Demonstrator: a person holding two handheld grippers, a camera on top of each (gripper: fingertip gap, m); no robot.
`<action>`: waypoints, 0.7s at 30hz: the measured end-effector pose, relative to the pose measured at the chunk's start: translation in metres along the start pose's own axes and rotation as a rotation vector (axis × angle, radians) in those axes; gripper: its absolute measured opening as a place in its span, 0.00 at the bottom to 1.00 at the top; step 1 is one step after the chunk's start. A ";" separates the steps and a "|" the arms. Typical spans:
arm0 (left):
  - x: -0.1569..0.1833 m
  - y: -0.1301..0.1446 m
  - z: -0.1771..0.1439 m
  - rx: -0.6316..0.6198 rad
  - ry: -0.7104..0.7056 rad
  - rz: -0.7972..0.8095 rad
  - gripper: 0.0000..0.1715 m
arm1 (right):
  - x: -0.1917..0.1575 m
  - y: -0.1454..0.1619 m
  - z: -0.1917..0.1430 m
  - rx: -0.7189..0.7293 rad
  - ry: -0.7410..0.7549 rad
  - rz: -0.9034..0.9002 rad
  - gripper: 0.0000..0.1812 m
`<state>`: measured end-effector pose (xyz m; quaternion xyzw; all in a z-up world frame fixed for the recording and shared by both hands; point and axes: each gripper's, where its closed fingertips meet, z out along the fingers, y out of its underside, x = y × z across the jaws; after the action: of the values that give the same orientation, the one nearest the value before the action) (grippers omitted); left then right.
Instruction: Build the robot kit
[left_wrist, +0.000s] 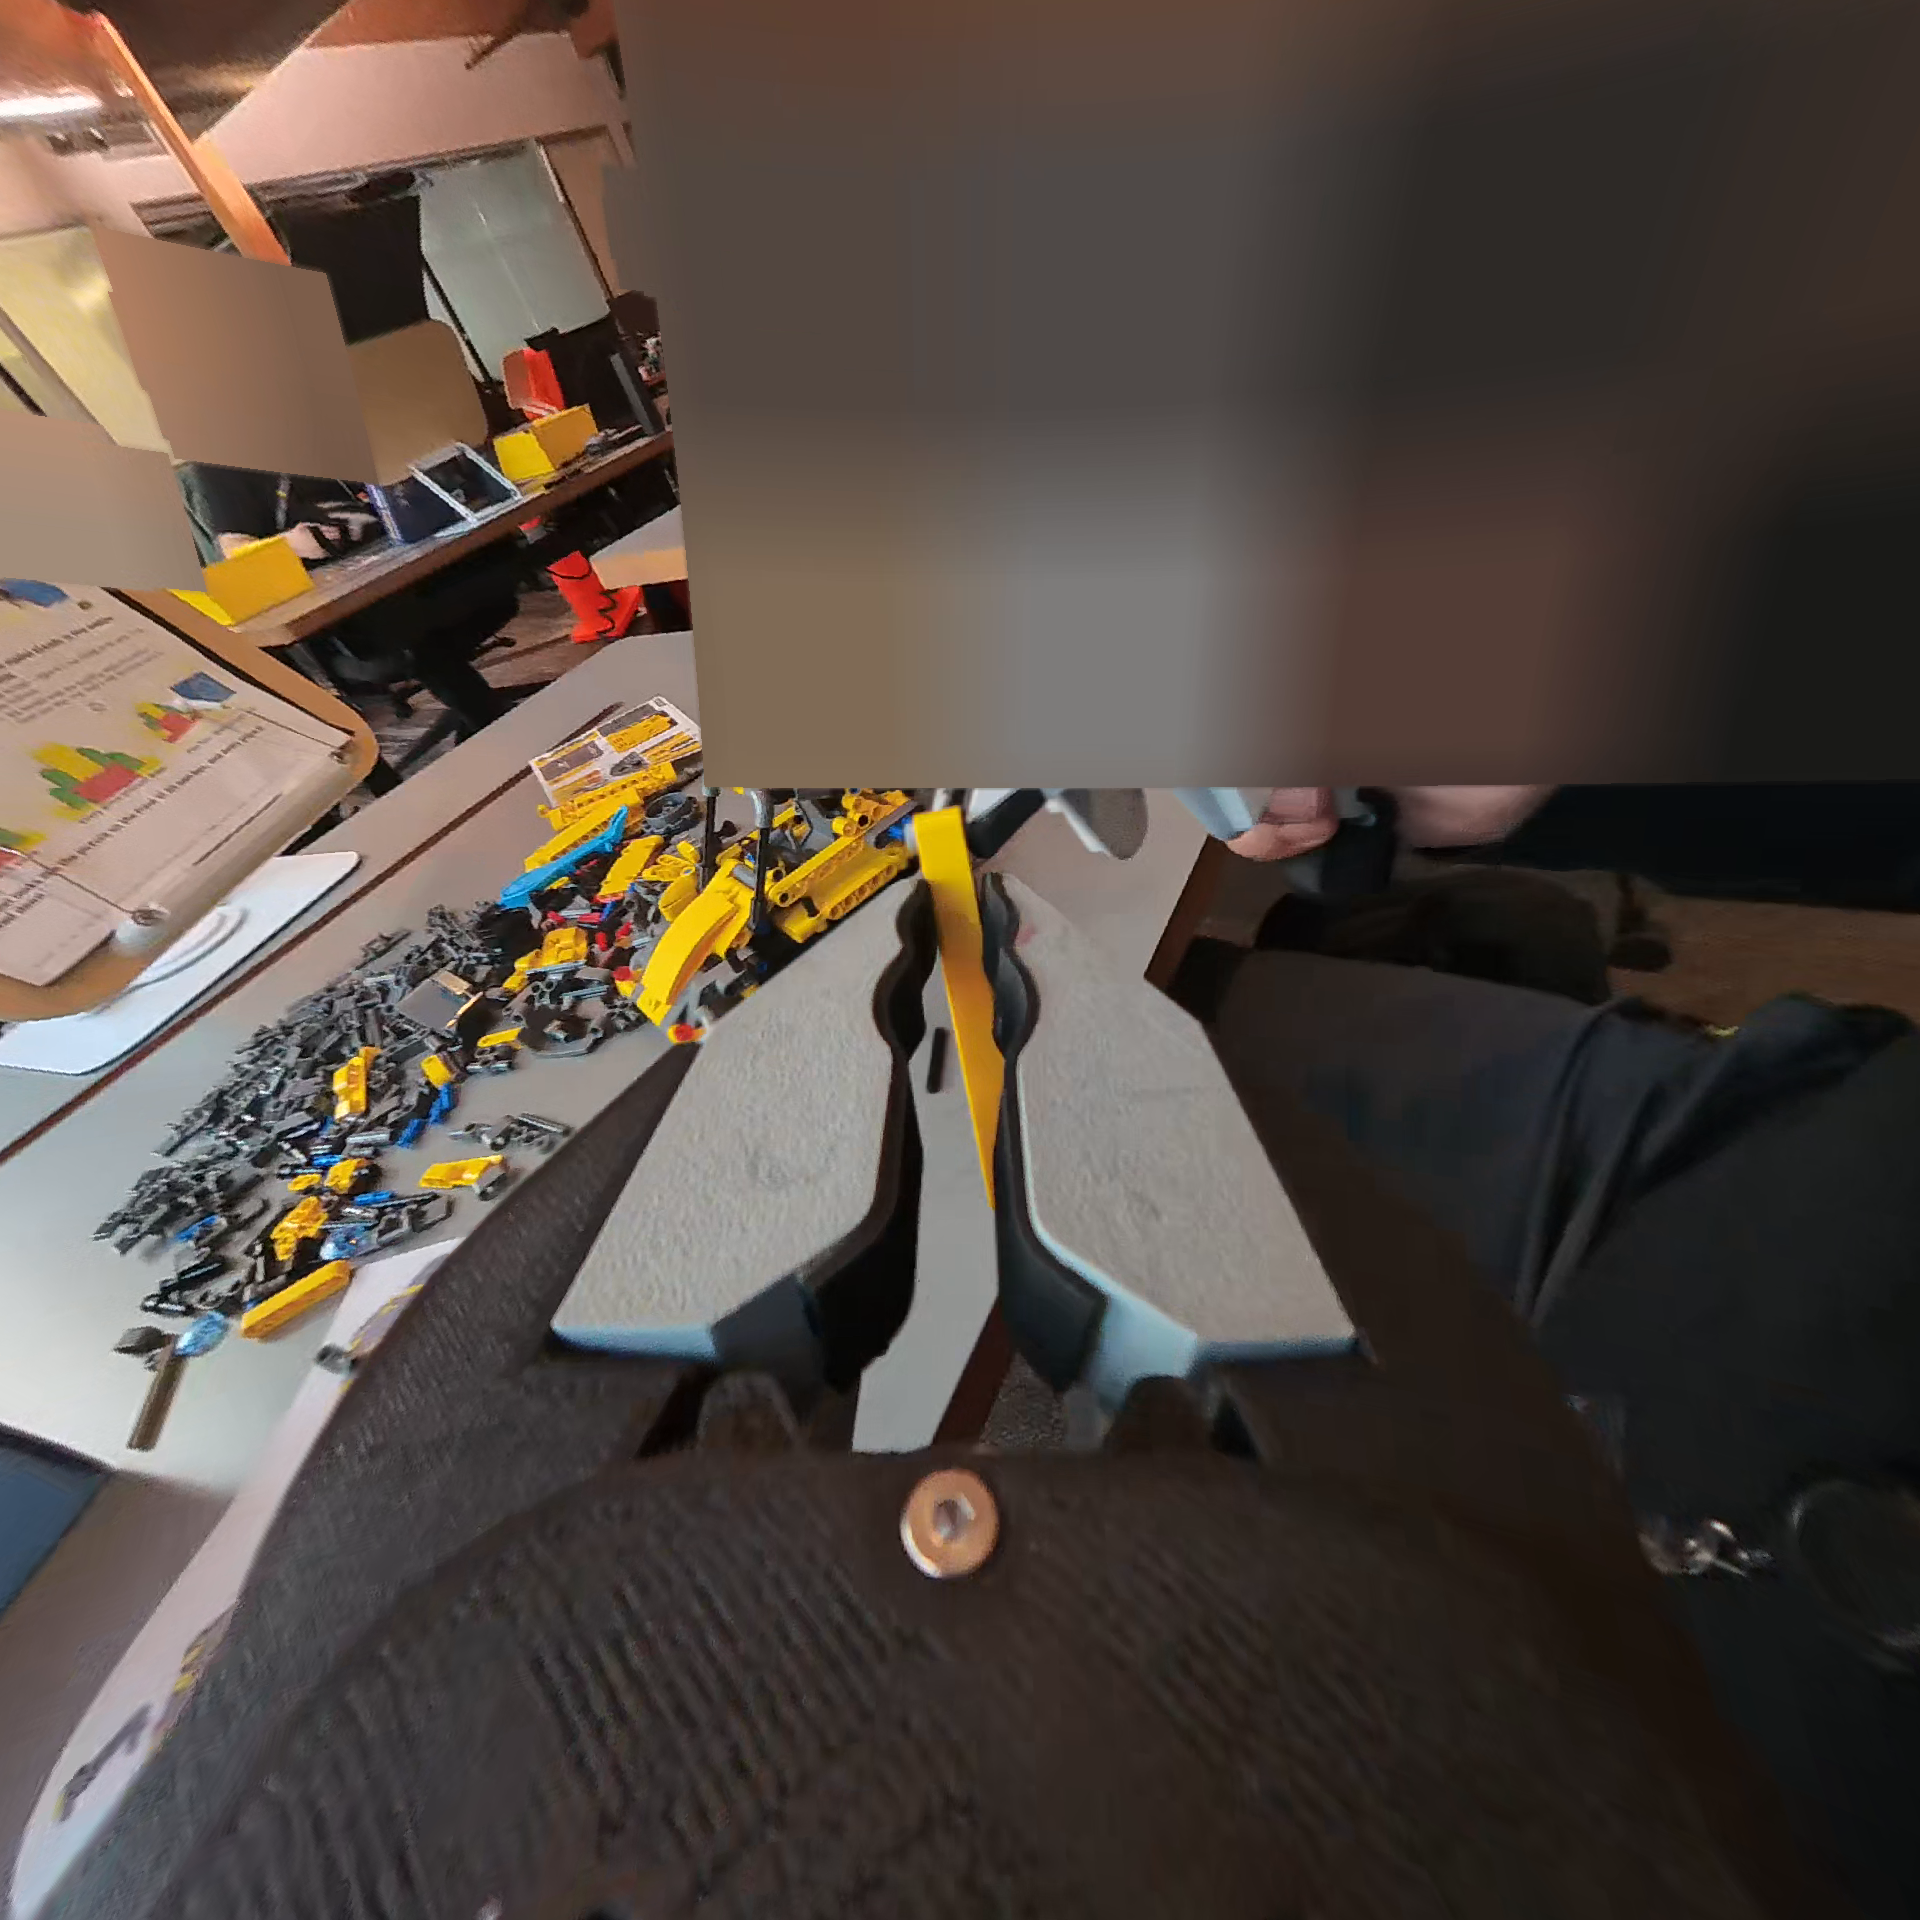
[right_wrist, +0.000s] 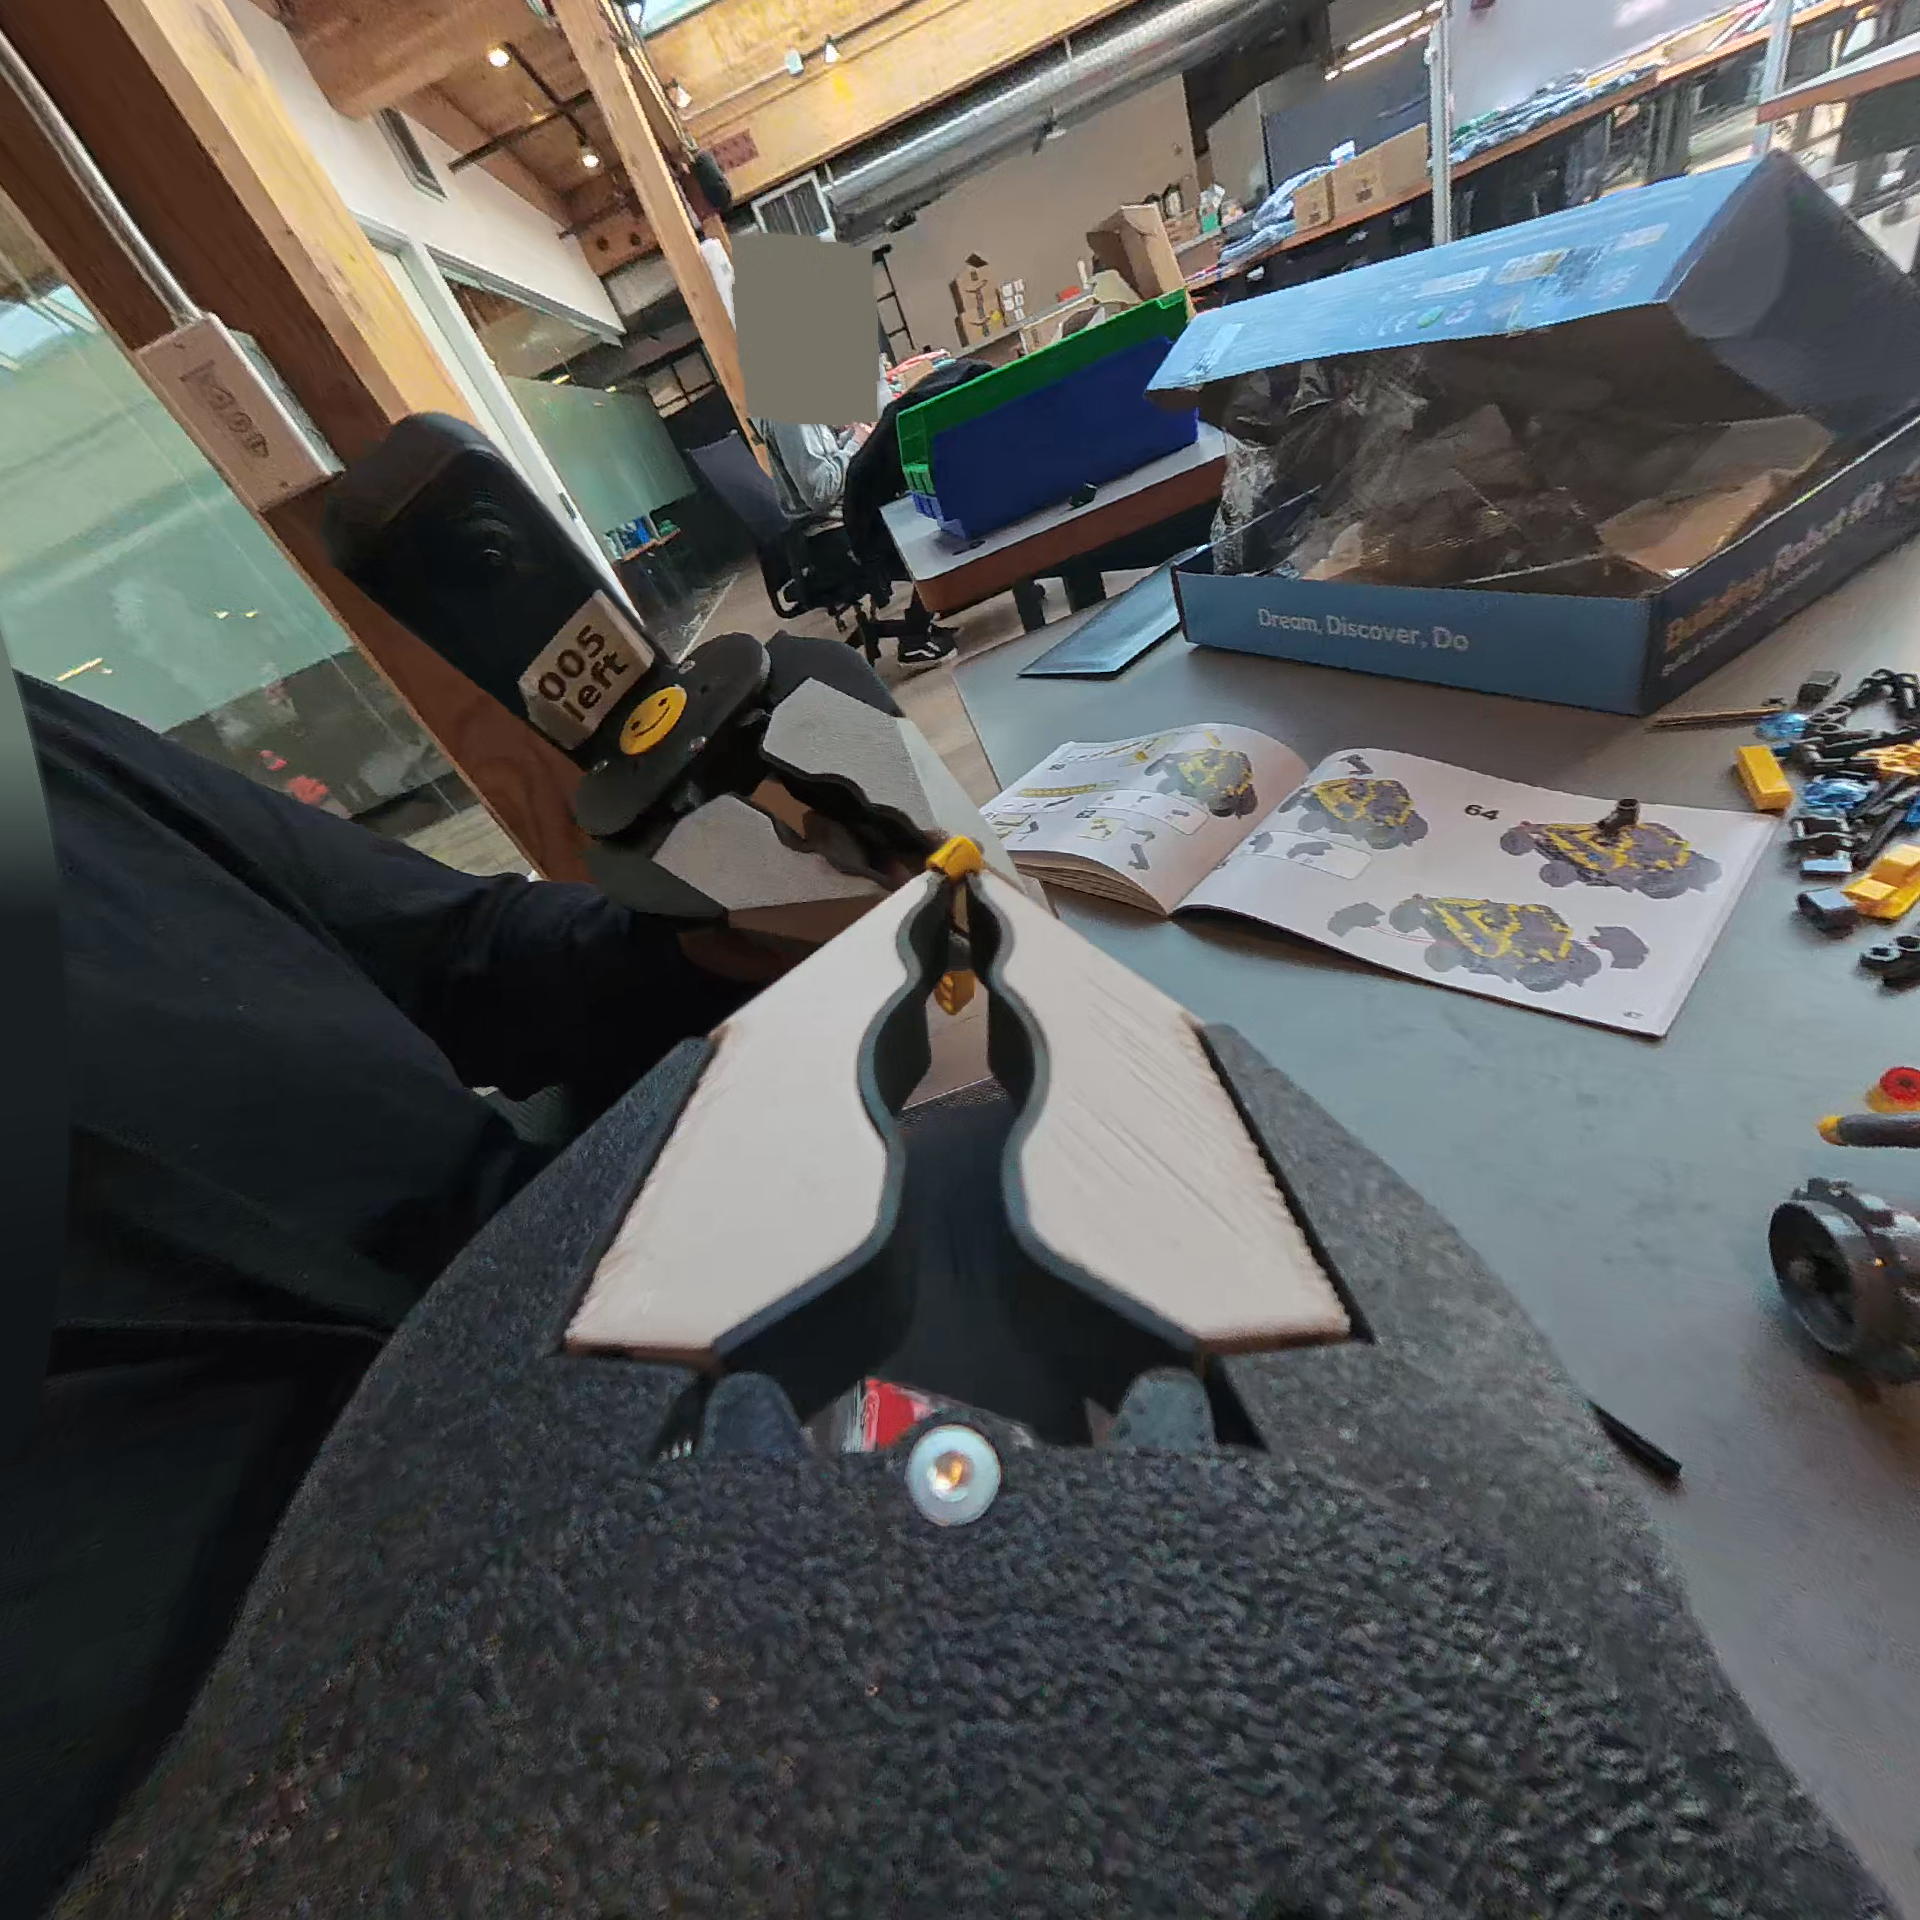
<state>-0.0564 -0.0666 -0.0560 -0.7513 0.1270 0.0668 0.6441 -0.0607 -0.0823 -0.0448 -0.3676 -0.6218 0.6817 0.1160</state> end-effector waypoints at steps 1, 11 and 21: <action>-0.001 0.001 0.000 -0.009 -0.012 0.020 0.03 | 0.000 0.001 0.001 0.003 0.006 -0.002 0.01; -0.005 0.018 0.000 -0.098 -0.074 0.166 0.03 | 0.010 0.010 0.007 0.031 0.073 0.013 0.00; -0.016 0.031 0.005 -0.146 -0.177 0.224 0.04 | 0.025 0.015 0.012 0.071 0.176 0.029 0.00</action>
<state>-0.0796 -0.0646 -0.0817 -0.7684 0.1475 0.2130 0.5851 -0.0812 -0.0788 -0.0685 -0.4307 -0.5793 0.6700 0.1735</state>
